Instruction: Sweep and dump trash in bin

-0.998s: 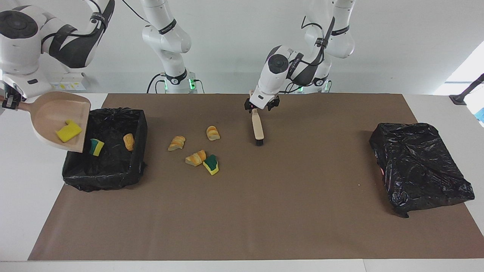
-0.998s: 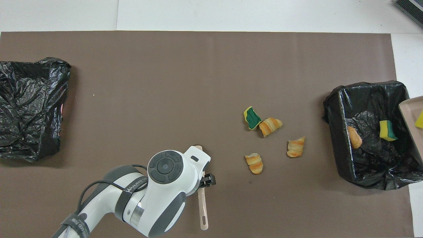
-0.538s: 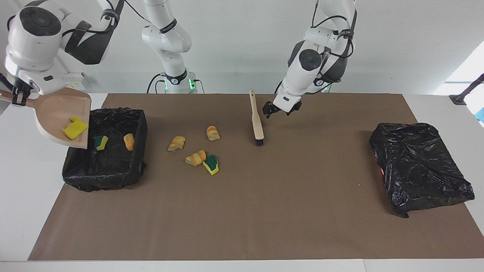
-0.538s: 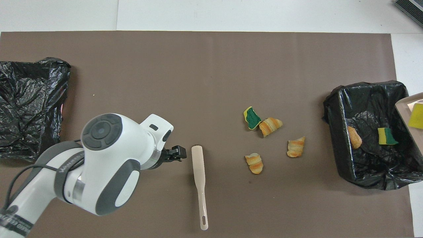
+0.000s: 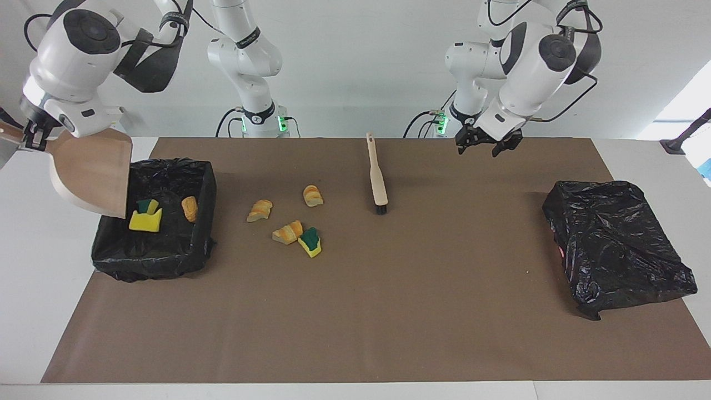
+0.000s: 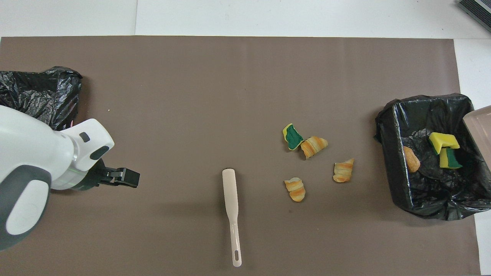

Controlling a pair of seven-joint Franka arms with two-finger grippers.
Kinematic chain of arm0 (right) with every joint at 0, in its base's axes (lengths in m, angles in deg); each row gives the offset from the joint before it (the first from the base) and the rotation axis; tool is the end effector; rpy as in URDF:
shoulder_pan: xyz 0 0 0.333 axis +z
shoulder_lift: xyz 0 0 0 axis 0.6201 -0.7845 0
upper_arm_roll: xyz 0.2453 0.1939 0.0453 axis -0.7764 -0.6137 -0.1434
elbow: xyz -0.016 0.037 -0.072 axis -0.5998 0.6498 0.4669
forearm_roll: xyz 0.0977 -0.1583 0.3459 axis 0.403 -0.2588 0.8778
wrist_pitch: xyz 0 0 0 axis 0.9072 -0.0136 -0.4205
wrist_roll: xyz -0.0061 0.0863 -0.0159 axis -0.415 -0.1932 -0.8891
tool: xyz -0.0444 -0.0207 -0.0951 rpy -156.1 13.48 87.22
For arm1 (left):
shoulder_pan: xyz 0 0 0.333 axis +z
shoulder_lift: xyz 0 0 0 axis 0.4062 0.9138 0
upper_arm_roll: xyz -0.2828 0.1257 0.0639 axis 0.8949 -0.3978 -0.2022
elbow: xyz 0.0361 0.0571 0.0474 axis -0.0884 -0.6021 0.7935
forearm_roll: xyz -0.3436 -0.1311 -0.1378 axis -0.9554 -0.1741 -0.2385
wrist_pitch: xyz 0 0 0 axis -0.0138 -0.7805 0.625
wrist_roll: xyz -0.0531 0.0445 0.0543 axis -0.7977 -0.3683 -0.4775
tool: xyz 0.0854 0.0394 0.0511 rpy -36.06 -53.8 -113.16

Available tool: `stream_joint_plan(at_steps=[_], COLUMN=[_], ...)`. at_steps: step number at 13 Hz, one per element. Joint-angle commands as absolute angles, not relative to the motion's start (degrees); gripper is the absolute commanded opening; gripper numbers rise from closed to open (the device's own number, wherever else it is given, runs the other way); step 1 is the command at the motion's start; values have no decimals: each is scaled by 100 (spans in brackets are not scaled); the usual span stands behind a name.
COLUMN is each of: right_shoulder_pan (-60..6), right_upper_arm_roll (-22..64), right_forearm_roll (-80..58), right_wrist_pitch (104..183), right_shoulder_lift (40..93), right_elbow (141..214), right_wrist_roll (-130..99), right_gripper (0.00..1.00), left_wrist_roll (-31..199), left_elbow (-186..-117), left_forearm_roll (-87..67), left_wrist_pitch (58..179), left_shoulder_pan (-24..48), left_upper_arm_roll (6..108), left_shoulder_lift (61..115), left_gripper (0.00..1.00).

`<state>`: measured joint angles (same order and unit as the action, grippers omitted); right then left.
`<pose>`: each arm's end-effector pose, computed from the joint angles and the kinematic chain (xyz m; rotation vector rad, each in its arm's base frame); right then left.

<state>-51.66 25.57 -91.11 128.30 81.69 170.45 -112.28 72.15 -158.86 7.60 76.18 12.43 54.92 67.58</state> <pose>0.5528 -0.1717 0.6173 1.5378 1.9297 -0.8897 0.4696 -0.1154 0.5155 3.0269 -0.1974 -0.2754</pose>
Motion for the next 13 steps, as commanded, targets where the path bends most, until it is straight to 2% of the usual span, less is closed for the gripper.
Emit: stream_joint_plan(at_steps=[1,4,6,10,13], right_shoulder_pan=[-5186,-5177,-5090,-4555,-4116], right_upper_arm_roll=[2525,2508,2394,2384,2349], right_forearm_roll=[-8501,-7341,-6690,-6249,-5712], right_wrist_pitch=[12643,12353,12265,12291,12369], right_shoulder_lift=[8325,8334,8395,8501,8300], right_elbow=[17165,17165,17244,17568,17613], right_wrist_roll=[-10894,-10203,-9464,-6716,-4905], right_gripper=[0,0,0,0,0], left_wrist_roll=[6499,6286,6294,6259,6382], left_elbow=[-15553,-14640,-14314,-14338,-14338], left_forearm_roll=[876,1226,1324,1289,1280], left_wrist_pitch=[7378,6536,6227,6383,6515], left_shoulder_pan=[1718,1913,1905,2176,2160], left_upper_arm_roll=[5561,5561,5561,5561,5561], left_shoulder_lift=[6770,6867,6867,6876,6893], left_gripper=[100,100,100,100,100])
